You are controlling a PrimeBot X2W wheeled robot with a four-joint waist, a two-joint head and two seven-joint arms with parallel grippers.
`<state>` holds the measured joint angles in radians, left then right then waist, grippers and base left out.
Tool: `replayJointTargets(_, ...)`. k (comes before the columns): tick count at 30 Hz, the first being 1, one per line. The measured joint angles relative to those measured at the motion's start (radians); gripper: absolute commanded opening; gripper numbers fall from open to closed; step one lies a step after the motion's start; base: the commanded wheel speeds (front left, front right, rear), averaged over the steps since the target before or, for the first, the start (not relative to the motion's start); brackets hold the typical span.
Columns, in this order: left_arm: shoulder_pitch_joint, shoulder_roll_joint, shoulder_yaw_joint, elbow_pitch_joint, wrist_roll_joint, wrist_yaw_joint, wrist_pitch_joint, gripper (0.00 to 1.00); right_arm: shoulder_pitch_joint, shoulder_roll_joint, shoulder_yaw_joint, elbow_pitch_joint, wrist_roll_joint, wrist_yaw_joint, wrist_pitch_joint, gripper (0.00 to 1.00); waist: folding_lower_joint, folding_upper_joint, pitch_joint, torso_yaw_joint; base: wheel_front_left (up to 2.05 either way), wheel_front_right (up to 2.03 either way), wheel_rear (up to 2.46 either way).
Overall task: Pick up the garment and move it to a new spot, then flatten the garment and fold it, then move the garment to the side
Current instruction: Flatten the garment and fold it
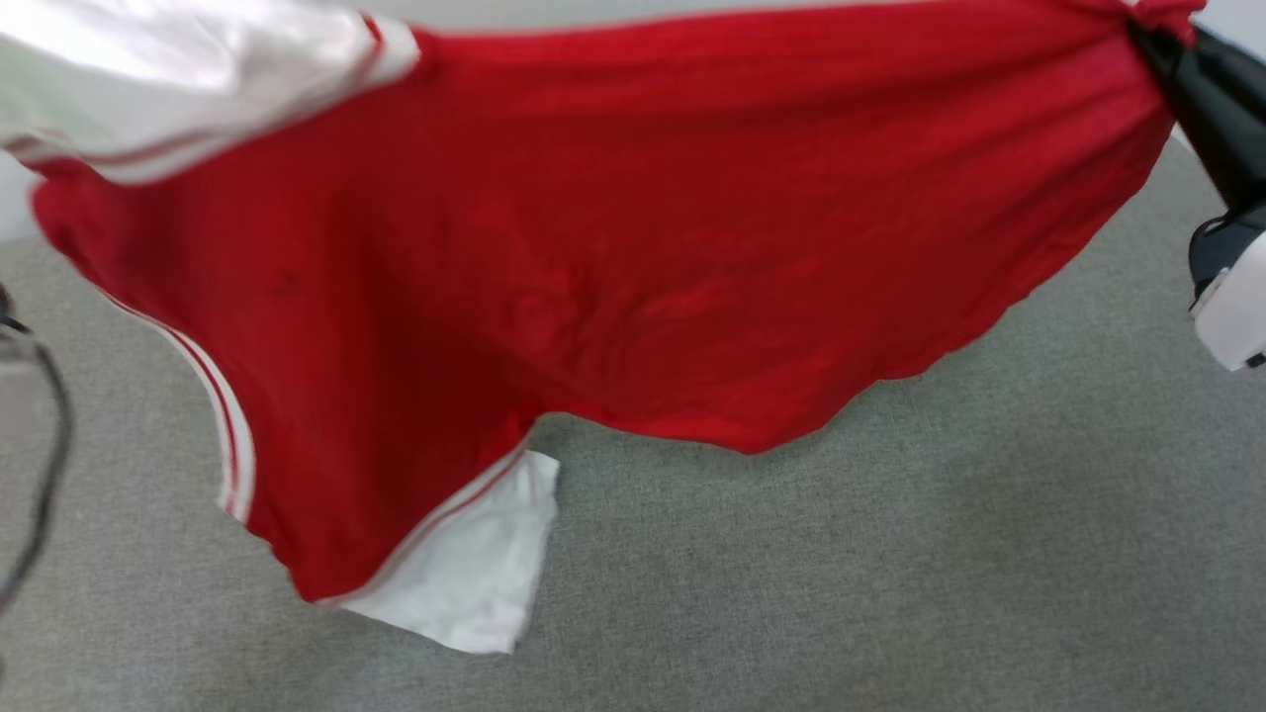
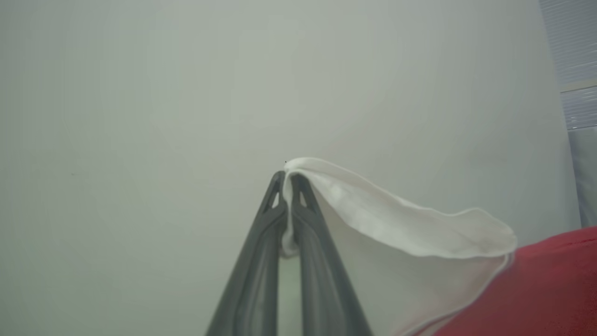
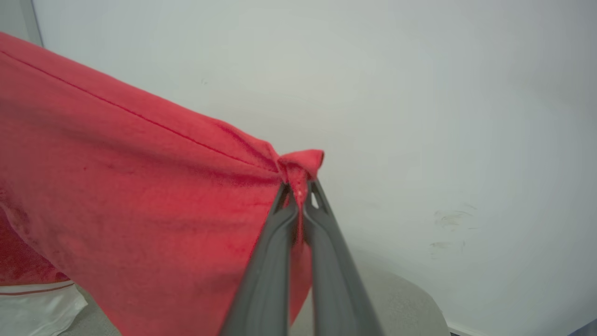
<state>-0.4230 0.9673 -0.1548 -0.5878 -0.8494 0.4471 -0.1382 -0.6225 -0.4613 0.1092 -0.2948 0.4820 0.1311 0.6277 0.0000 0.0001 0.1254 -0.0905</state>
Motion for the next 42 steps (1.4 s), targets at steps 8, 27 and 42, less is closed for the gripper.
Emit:
replayJointTargets(8, -0.194, 0.079, 0.015, 0.044, 0.035, -0.022, 0.071, 0.00, -0.080, 0.019, -0.039, -0.028, -0.027, 0.000, -0.044, 0.00, 0.0000, 0.0000, 0.072, -0.017, 0.00, 0.00, 0.00)
replayJointTargets(27, -1.120, -0.039, -0.221, 0.566, 0.215, -0.332, 0.216, 0.00, -0.653, 0.028, -0.008, 0.348, -0.130, 0.001, -0.269, 0.00, 0.0003, -0.0001, 0.441, -0.014, 0.00, 0.00, 0.00)
replayJointTargets(42, -1.522, -0.282, -0.301, 1.142, 0.317, -0.442, -0.012, 0.00, -1.014, 0.123, 0.013, 0.832, -0.393, 0.001, -0.593, 0.00, 0.0003, -0.0001, 0.602, 0.041, 0.00, 0.00, 0.00)
